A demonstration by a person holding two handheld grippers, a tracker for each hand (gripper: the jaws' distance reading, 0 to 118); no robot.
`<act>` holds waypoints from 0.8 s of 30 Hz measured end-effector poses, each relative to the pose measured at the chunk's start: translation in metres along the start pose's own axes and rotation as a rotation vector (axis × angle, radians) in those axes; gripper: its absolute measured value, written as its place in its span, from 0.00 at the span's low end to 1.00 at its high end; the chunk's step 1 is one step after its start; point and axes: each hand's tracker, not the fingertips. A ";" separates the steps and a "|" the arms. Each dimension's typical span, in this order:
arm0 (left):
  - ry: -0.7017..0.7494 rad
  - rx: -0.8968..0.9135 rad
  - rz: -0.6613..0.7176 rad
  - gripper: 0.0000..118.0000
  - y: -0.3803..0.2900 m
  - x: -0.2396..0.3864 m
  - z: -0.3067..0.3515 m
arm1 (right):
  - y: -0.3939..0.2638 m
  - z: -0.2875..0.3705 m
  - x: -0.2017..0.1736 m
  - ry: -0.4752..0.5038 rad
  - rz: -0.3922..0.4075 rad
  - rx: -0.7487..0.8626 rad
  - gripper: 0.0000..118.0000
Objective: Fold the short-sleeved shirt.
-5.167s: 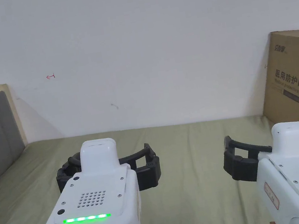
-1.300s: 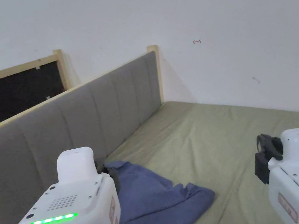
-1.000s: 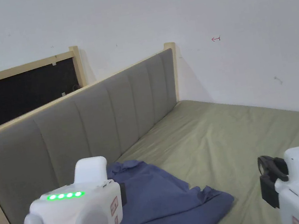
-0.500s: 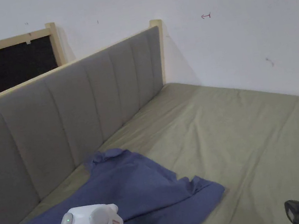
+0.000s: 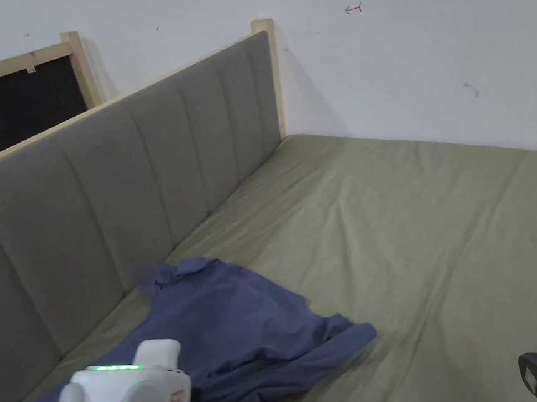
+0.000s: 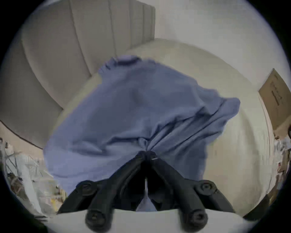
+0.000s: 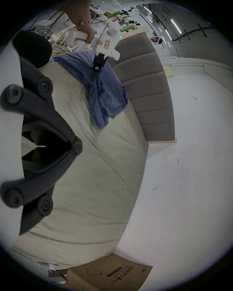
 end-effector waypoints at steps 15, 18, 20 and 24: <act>-0.110 0.620 -0.275 0.00 0.116 0.095 0.229 | 0.005 0.098 0.066 -0.138 -0.120 0.156 0.00; -0.254 0.696 -0.381 0.00 0.124 0.169 0.271 | 0.002 0.133 0.092 -0.200 -0.163 0.213 0.00; -0.384 0.713 -0.411 0.00 0.124 0.212 0.288 | -0.002 0.156 0.107 -0.237 -0.186 0.236 0.00; -0.575 0.677 -0.501 0.00 0.116 0.295 0.304 | -0.016 0.201 0.136 -0.329 -0.220 0.274 0.00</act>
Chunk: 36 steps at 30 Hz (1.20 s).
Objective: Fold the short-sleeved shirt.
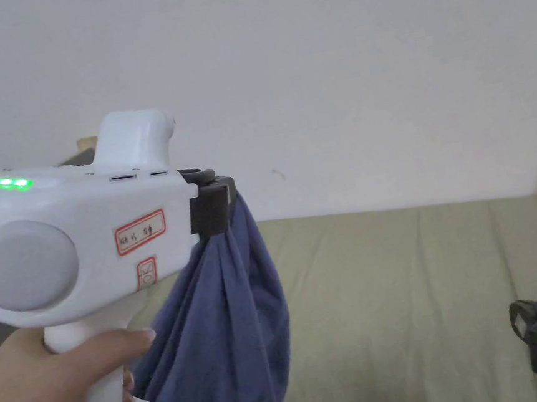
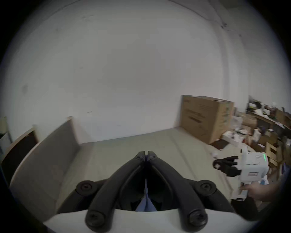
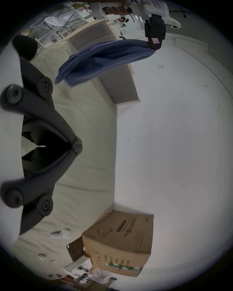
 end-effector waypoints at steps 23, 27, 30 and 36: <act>-0.291 -0.384 0.377 0.87 -0.179 0.115 -0.179 | -0.074 0.039 0.105 -0.193 -0.147 -0.149 0.00; -0.110 -0.182 0.305 0.45 -0.164 0.084 -0.104 | -0.066 0.040 0.101 -0.187 -0.155 -0.096 0.00; 0.077 -0.125 0.220 0.00 -0.170 0.069 -0.066 | -0.063 0.038 0.097 -0.186 -0.156 -0.075 0.00; 0.155 -0.229 0.349 0.00 -0.187 0.039 -0.057 | -0.061 0.027 0.088 -0.176 -0.147 -0.064 0.00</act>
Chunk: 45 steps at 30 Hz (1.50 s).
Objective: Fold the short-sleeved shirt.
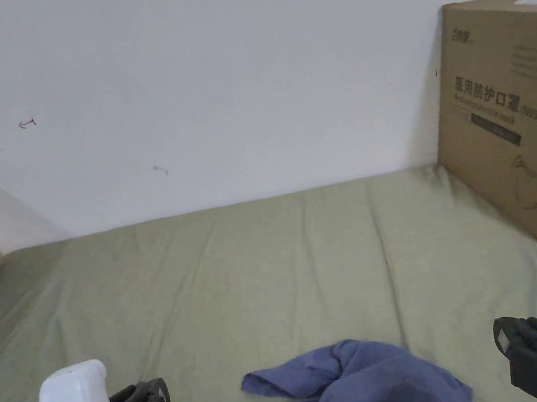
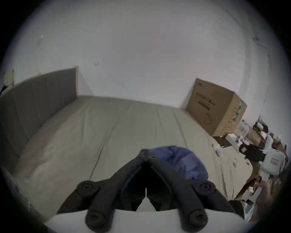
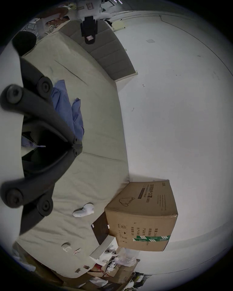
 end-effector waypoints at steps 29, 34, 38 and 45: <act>-0.019 -0.398 0.044 0.05 -0.063 -0.038 -0.115 | -0.026 -0.236 0.092 -0.018 -0.235 -0.620 0.68; -0.003 -0.407 0.040 0.05 -0.064 -0.046 -0.111 | -0.055 -0.276 0.084 -0.082 -0.156 -0.828 0.68; -0.008 -0.398 0.079 0.05 -0.064 -0.053 -0.107 | -0.042 -0.251 0.066 0.066 -0.089 -0.735 0.28; -0.004 -0.267 0.098 0.05 -0.019 -0.073 -0.077 | 0.027 -0.165 0.063 0.161 -0.092 -0.495 0.01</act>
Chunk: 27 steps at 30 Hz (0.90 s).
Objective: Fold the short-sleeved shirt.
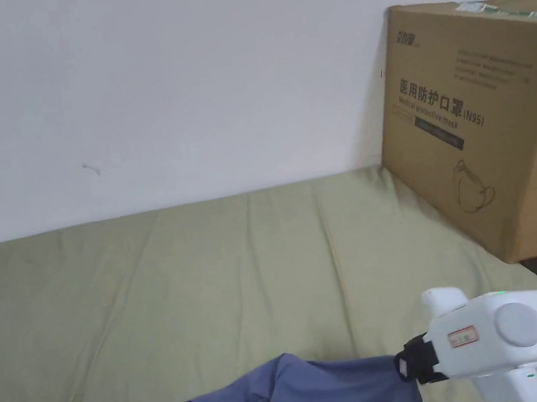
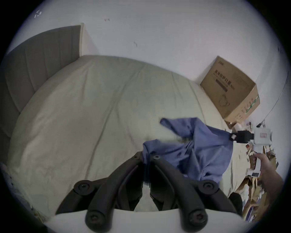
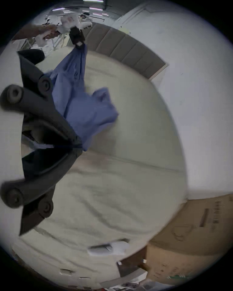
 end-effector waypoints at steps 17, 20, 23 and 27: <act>0.059 0.350 -0.152 0.05 0.210 0.016 0.154 | 0.144 0.242 -0.019 -0.083 0.043 0.428 0.01; 0.071 0.396 -0.183 0.05 0.247 0.029 0.157 | 0.184 0.249 -0.031 -0.109 0.069 0.448 0.01; 0.091 0.416 -0.177 0.05 0.284 0.039 0.144 | 0.225 0.245 -0.042 -0.134 0.088 0.484 0.01; 0.125 0.451 -0.143 0.05 0.325 0.046 0.117 | 0.275 0.227 -0.053 -0.158 0.101 0.537 0.01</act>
